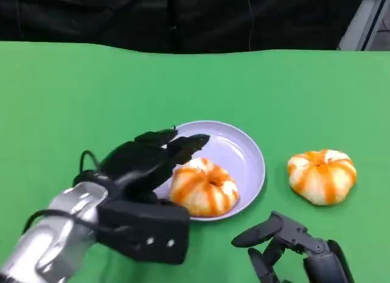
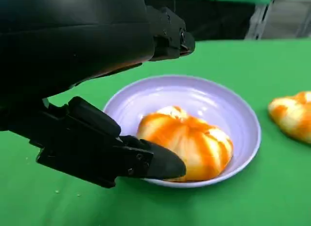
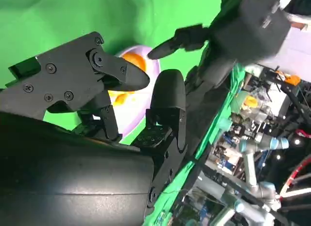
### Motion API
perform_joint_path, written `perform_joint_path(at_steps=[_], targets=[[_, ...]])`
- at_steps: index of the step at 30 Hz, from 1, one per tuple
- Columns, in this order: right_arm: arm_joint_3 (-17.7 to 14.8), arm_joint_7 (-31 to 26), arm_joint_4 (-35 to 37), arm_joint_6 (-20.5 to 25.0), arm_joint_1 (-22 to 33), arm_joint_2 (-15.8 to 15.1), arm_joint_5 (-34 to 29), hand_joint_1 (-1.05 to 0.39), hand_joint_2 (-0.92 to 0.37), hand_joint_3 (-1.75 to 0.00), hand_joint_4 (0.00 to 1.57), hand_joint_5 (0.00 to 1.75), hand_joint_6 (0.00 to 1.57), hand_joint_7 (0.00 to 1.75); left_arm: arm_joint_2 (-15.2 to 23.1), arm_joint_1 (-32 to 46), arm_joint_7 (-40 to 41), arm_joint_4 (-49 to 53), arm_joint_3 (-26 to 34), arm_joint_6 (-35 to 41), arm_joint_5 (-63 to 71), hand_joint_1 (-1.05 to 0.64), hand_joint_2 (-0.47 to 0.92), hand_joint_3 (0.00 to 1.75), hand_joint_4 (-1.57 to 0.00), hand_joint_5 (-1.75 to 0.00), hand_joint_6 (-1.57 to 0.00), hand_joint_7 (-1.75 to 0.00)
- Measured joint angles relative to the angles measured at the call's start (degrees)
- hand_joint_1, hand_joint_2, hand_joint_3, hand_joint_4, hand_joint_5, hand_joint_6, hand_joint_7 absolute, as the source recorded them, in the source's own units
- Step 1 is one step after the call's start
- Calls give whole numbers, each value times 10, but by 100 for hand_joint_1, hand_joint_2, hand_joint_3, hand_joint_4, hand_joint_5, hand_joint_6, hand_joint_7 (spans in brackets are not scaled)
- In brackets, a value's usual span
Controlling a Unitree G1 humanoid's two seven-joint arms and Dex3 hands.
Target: Grasp the bread from the table and place it into the plate.
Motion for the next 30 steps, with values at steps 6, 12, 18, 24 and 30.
perform_joint_path(at_steps=[6, 12, 18, 24, 30], targets=[[-6, 8, -11, 3, 5, -10, 7, -18, -64, -83, 76, 150, 69, 97, 7, 108, 63, -67, 77, -68, -78, -44, 92, 33, -34, -22, -31, -11], [-7, 13, -11, 5, 2, -15, 16, -18, -64, -85, 76, 151, 69, 98, 8, 189, 113, -72, 152, -174, -159, -35, 92, 30, -55, -63, -62, -16], [-9, 14, -10, 5, 0, -19, 19, -19, -64, -85, 76, 150, 68, 98, -17, 266, 102, -51, 211, -261, -341, 2, 55, 98, -71, -112, -78, -69], [-19, 20, -11, 5, 4, -33, 30, -20, -65, -84, 76, 150, 68, 98, -42, 334, 42, -49, 228, -283, -454, 4, 57, 106, -84, -160, -77, -137], [-28, 31, -16, 0, 20, -40, 52, -17, -65, -84, 73, 151, 67, 99, -65, 359, 34, -52, 235, -295, -439, 5, 47, 117, -86, -168, -82, -147]])
